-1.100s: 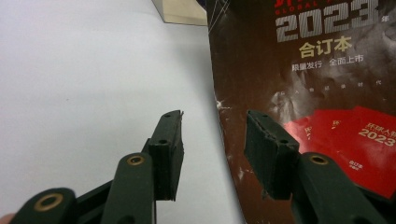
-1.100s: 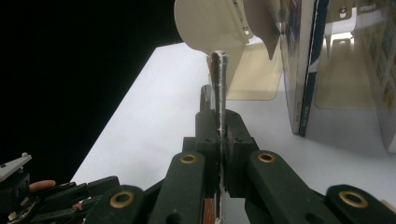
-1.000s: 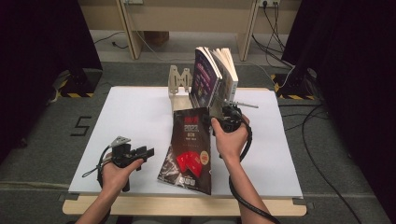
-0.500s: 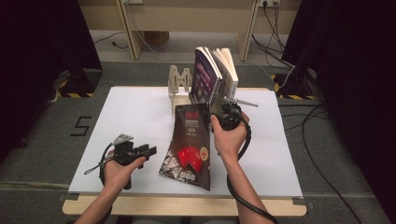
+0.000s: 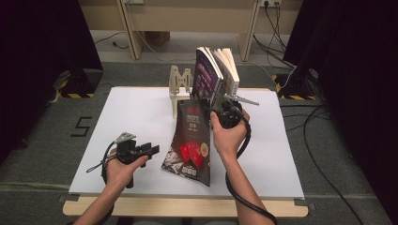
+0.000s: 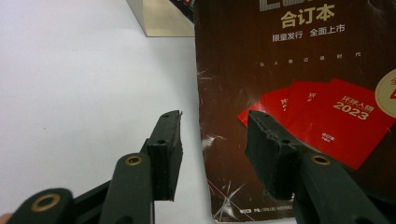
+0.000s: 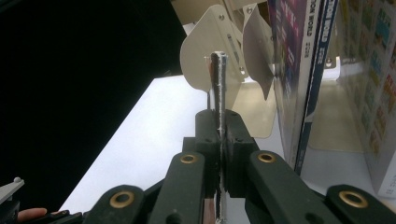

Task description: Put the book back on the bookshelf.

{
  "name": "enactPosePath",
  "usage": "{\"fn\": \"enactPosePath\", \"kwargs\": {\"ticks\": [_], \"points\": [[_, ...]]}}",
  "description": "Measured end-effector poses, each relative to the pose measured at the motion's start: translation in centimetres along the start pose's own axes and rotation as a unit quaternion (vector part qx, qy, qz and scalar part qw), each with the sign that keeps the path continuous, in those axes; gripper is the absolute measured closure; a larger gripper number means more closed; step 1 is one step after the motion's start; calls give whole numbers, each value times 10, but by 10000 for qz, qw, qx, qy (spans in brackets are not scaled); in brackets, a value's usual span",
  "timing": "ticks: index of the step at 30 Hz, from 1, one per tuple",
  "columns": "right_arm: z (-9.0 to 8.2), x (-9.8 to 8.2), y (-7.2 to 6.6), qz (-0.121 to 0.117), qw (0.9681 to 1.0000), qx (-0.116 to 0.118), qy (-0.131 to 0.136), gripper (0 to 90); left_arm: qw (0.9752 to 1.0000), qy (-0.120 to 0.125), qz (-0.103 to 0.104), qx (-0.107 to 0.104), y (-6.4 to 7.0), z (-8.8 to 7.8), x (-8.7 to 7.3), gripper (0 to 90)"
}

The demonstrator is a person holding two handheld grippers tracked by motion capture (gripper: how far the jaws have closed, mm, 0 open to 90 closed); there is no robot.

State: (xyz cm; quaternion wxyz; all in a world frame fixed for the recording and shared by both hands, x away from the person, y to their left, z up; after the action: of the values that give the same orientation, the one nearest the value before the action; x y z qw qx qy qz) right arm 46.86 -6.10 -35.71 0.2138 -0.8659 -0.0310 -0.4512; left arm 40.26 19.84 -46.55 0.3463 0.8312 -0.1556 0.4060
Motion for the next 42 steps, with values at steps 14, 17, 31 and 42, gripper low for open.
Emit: {"fn": "enactPosePath", "kwargs": {"ticks": [14, 17, 31, 42], "points": [[1, 10, -5, -12, 9998, -66, 189, 872, 9999, 19, 104, -37, 4, 4, 8, 530], [2, 12, -6, -36, 9997, -84, 226, 872, 9999, 39, 130, -45, 6, 5, 9, 523], [6, 22, -11, -99, 9990, -187, 390, 871, 9997, 64, 233, -100, 12, 7, 18, 515], [8, 33, -18, -149, 9980, -253, 568, 871, 9992, 130, 331, -191, 20, 10, 30, 510]]}}
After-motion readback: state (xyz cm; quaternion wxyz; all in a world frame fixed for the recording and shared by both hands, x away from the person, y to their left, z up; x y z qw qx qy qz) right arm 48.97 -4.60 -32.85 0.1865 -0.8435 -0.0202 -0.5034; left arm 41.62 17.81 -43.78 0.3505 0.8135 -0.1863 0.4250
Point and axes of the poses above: each handheld gripper's, and its own axes: z roughly forward along the jaws, x roughly out of its top, y roughly to its right, the point moved 5 cm from there along z, roughly forward along the jaws, and after that the axes turned 12 degrees about -x, right-handed, at the moved point
